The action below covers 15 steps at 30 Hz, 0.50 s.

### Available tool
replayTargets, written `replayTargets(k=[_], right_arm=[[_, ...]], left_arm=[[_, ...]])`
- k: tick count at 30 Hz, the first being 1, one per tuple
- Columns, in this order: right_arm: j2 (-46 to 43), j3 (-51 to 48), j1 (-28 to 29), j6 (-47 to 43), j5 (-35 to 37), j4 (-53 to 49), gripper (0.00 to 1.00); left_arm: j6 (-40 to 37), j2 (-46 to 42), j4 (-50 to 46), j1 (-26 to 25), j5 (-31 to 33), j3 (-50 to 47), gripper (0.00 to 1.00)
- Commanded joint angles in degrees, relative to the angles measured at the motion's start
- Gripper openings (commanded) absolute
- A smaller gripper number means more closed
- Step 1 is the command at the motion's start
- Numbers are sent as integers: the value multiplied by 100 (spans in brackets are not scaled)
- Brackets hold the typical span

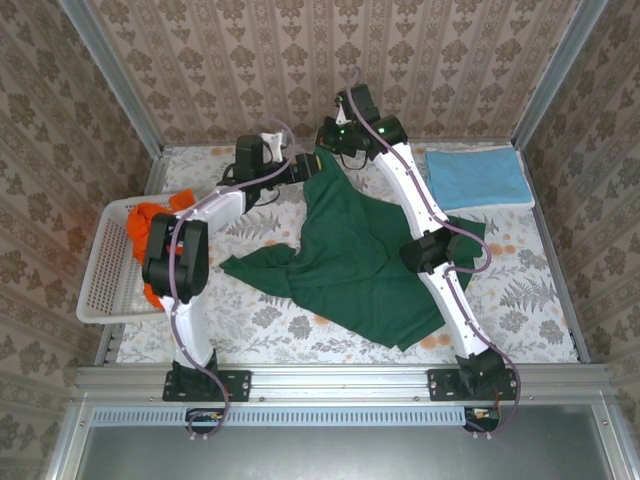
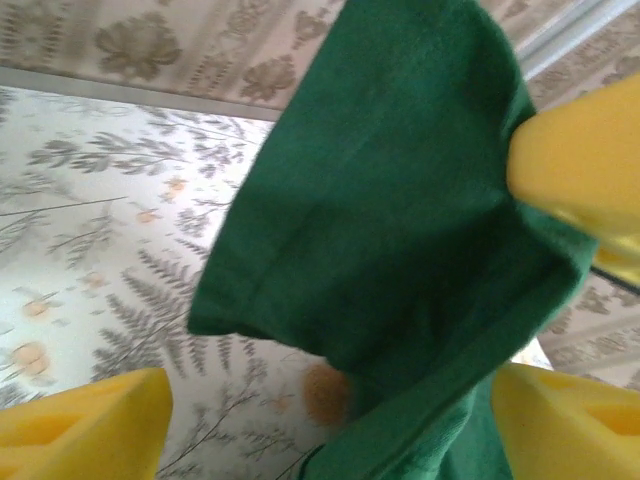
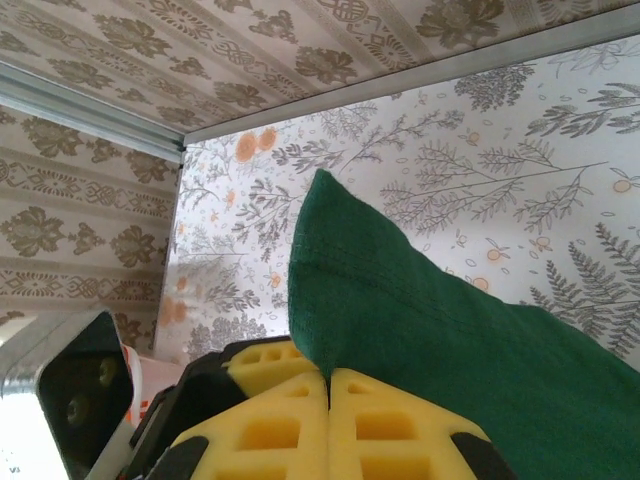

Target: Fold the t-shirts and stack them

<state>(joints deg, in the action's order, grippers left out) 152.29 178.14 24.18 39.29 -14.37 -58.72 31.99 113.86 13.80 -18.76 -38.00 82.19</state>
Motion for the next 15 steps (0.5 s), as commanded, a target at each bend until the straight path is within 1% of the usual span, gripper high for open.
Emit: replayTargets(k=[1,4,6,8,10,11,12,13,15], right_arm=[[-120,431,-42,62,-230,-150,0],[-120,429,-67,53,-268,-186,0],[-112,424,-87,14,-255,-233,1],[-112,432,-106,-24,-220,-288,2],[-104,431,-131,-35,-177,-340,5],[-112,432,-145,-44,-121,-382,7],[-112,430,-154,-54,-58,-432,11],[-133,432,-174,-85,25,-501,17],[-229,430,-261,-147,242,-764,37]], left_arm=[[72,314,224,-9,-850,577,79],[126,541,283,-22,-1112,885,68],[168,566,419,-46,-1318,947,57],[50,500,377,-87,-1361,936,44],[-148,423,157,-110,-1310,921,18],[-231,396,65,-110,-1274,921,7],[-283,376,13,-109,-1235,909,1],[-346,342,-50,-102,-1130,870,0],[-476,258,-185,-61,-928,798,0]])
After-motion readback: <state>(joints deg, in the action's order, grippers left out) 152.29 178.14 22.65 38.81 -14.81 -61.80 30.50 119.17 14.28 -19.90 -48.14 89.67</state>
